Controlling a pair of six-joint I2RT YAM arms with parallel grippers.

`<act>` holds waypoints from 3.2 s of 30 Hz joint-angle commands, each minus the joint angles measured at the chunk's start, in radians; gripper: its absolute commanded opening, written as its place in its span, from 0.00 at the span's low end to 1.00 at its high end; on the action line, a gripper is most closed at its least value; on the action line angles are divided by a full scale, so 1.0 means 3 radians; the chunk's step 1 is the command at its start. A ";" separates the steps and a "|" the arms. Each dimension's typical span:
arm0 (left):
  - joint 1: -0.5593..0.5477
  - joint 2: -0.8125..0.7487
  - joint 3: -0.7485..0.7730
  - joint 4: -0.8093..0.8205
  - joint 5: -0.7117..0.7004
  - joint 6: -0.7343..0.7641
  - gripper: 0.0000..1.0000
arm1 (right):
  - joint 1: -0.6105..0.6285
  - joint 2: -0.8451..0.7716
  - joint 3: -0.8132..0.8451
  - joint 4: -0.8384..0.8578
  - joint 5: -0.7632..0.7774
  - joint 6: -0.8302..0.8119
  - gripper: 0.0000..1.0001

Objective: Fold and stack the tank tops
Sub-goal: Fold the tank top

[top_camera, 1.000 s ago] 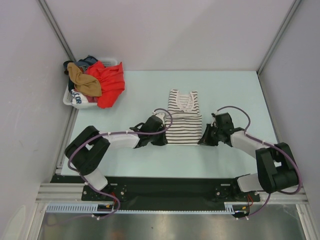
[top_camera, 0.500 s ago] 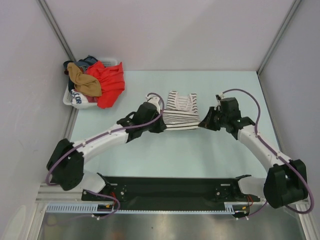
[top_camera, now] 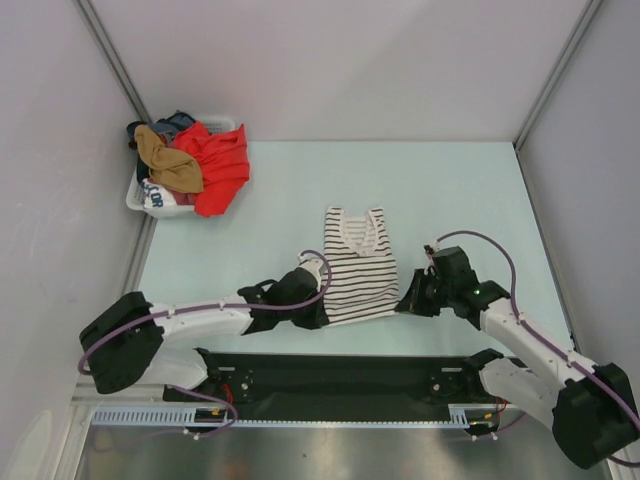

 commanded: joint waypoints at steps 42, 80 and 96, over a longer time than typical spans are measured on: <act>0.1414 0.0900 0.2274 -0.0947 0.0532 0.0622 0.00 | -0.0616 0.2074 0.2733 -0.0340 0.0060 -0.0458 0.03; 0.2043 0.2762 0.3824 -0.0875 0.0634 0.0822 0.09 | -0.0820 0.4125 0.4119 0.0606 -0.0200 -0.0264 0.17; 0.2017 0.1684 0.2996 -0.0493 0.0797 0.0853 0.67 | -0.0729 0.3119 0.2996 0.1219 -0.1095 -0.0346 0.35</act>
